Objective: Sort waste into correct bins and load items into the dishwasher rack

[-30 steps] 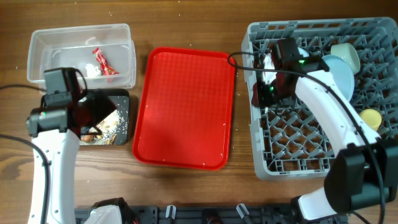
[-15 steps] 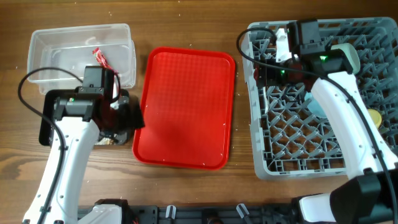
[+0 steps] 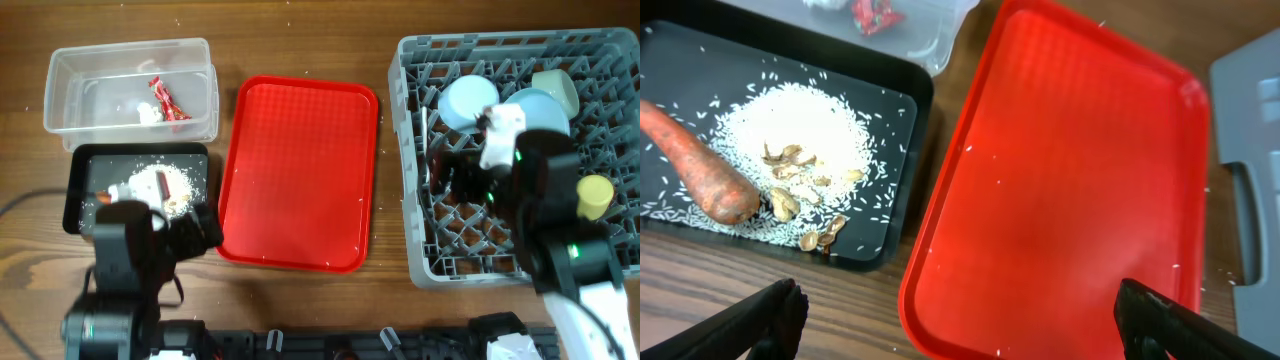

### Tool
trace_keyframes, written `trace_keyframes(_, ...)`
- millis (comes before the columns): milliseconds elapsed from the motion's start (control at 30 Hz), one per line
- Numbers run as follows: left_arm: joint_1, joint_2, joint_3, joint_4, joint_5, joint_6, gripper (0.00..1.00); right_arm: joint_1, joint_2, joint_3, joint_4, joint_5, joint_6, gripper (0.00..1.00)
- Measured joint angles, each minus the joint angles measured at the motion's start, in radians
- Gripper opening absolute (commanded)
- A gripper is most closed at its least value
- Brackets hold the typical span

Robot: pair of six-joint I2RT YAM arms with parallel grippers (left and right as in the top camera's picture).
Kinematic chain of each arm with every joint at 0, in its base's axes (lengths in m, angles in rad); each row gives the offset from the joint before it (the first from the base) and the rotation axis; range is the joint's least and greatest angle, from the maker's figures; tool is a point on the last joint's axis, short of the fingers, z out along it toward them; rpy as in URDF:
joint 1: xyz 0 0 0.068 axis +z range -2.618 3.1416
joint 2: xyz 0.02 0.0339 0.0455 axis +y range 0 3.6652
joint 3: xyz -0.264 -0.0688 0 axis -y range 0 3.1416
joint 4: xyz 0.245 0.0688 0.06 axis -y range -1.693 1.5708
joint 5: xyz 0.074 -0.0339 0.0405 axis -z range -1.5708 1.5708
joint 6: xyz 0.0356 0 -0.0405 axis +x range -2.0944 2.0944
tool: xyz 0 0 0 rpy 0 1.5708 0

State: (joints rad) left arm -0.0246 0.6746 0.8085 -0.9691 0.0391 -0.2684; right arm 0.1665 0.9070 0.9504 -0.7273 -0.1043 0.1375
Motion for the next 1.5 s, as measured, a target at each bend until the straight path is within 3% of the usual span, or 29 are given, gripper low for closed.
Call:
trace_keyframes(167, 0.0, -0.172, -0.05, 0.03, -0.001, 0.0, 1.0, 0.0, -0.084, -0.012, -0.035, 0.028, 0.0, 1.0)
trace_keyframes(733, 0.0, -0.177, -0.05, 0.027, -0.004, 0.0, 1.0, 0.0, 0.111, -0.015, -0.035, 0.035, 0.0, 1.0)
trace_keyframes(1100, 0.0, -0.177, -0.05, 0.027, -0.004, 0.0, 1.0, 0.0, -0.243, -0.05, -0.034, 0.04, 0.0, 0.99)
trace_keyframes(1267, 0.0, -0.177, -0.051, 0.027, -0.004, -0.001, 1.0, 0.0, -0.471, -0.301, 0.209, 0.046, 0.0, 1.0)
trace_keyframes(1500, 0.0, -0.177, -0.053, 0.024, -0.004, -0.003, 1.0, 0.0, -0.718, -0.75, 0.795, 0.046, 0.016, 1.0)
